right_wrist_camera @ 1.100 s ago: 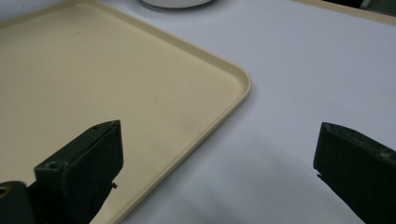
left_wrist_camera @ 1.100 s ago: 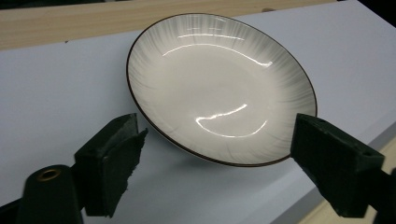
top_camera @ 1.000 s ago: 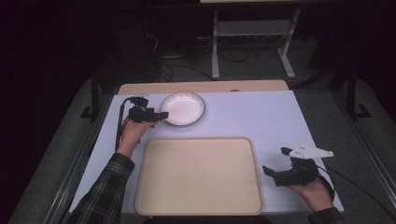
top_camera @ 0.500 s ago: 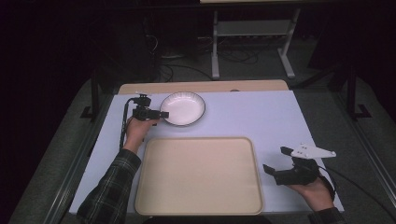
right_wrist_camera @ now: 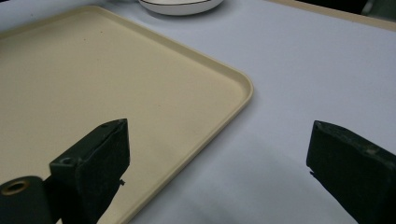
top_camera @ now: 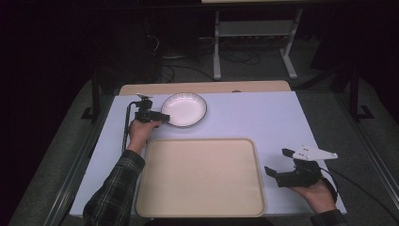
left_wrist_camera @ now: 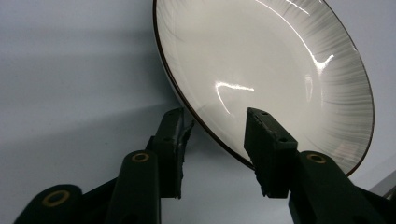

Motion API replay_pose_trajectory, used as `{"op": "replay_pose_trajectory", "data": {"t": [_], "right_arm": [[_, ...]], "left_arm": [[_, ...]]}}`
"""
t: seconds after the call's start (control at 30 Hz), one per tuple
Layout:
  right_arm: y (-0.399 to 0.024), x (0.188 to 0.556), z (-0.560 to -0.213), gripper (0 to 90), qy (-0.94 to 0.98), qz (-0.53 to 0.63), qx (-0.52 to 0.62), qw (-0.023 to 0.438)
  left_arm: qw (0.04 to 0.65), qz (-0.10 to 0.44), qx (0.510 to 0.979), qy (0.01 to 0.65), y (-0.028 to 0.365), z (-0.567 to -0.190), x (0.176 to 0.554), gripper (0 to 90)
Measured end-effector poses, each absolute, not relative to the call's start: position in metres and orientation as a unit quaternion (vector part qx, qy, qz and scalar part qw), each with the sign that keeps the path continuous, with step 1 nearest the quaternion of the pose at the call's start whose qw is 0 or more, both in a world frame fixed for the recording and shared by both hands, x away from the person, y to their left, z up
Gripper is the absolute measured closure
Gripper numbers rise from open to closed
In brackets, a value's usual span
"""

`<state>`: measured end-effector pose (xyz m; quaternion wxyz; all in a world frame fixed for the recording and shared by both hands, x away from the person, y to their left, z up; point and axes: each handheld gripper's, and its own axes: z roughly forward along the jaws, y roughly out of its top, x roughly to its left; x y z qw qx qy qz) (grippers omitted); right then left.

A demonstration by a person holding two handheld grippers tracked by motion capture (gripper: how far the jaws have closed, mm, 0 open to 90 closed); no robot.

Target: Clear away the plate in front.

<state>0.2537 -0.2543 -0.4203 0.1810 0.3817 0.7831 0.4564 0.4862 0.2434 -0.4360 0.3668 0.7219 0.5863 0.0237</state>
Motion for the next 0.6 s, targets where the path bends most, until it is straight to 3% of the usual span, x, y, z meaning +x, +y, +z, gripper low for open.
{"op": "replay_pose_trajectory", "data": {"t": [0.6], "right_arm": [[-0.2545, 0.2542, -0.4202, 5.7, 0.783, 0.457, 0.381, 0.182]], "left_arm": [[0.362, 0.004, 0.714, 0.600, 0.2371, -0.4429, 0.4907, 60.0]]}}
